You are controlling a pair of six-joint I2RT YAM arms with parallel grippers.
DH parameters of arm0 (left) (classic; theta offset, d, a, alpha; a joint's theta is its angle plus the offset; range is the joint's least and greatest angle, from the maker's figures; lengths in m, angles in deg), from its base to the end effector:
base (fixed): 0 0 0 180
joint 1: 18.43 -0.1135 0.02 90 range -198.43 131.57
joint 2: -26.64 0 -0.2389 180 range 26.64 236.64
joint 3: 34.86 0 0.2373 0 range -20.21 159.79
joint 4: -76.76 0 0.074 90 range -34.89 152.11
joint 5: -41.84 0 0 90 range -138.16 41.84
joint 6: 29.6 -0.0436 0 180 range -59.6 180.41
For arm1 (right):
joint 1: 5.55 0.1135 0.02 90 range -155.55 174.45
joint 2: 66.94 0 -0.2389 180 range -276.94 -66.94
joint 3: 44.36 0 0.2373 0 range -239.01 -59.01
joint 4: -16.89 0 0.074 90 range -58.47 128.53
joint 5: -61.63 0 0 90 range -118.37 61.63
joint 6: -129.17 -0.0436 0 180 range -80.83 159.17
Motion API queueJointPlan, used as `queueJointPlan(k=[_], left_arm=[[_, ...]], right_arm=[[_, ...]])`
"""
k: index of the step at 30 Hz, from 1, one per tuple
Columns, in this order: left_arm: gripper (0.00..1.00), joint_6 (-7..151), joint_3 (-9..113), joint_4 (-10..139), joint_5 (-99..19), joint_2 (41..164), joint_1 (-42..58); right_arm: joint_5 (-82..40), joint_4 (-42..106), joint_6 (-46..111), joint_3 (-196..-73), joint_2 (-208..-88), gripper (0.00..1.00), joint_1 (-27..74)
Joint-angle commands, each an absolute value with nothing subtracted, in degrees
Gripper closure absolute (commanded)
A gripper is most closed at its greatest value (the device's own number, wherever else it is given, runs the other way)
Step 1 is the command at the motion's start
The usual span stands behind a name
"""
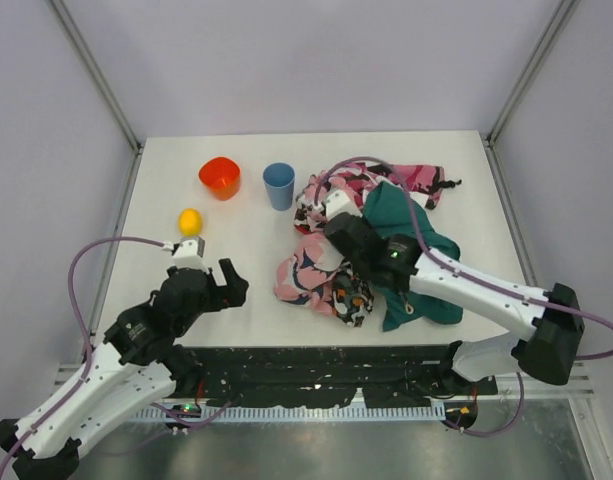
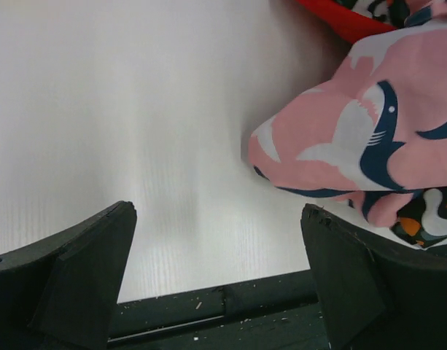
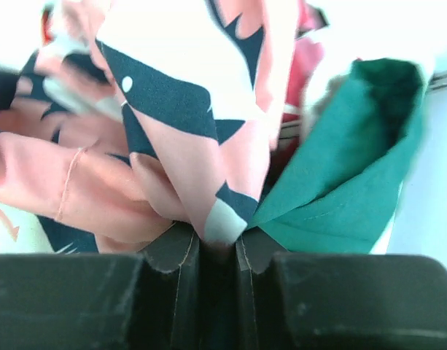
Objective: Pick out a specific cloth from the pile
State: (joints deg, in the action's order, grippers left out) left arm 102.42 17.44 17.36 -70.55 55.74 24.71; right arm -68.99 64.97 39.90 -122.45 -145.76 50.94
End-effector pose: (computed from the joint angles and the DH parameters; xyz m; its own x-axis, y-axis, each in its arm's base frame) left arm 0.1001 -0.0710 0.2557 -0.5932 -0.2923 -0.7501 0.0146 0.9277 -0.3730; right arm 0.1791 0.2190 0.2643 -0.4104 -0.6373 -0.6523 -0.4014 0.7685 -0.4983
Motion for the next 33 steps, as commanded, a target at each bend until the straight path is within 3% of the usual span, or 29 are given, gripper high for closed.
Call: queueJointPlan(k=[1, 5, 10, 15, 24, 33], left_arm=[[0.00, 102.15, 15.57, 26.68, -67.24, 57.40, 24.73], [0.00, 100.05, 15.74, 30.46, -63.10, 60.56, 24.81], [0.00, 98.99, 16.88, 33.27, -59.59, 66.44, 24.81], [0.00, 98.72, 16.88, 38.64, -55.98, 72.07, 24.81], [0.00, 104.96, 20.39, 47.95, -57.74, 90.60, 22.89], [0.27, 110.50, 33.57, 54.11, -52.38, 117.40, 17.17]], right_arm=[[-75.83, 58.26, 40.04, -132.65, -139.63, 0.95, 46.84], [-74.78, 56.67, 41.99, -133.80, -137.52, 0.95, 42.18], [-57.23, 56.06, 34.27, -130.47, -134.79, 0.95, 25.85], [-47.83, 56.58, 27.57, -126.43, -134.96, 0.95, 11.10], [-40.68, 54.91, 24.49, -118.34, -139.97, 0.95, 4.47], [-38.12, 53.42, 25.63, -115.35, -141.20, 0.95, 3.41]])
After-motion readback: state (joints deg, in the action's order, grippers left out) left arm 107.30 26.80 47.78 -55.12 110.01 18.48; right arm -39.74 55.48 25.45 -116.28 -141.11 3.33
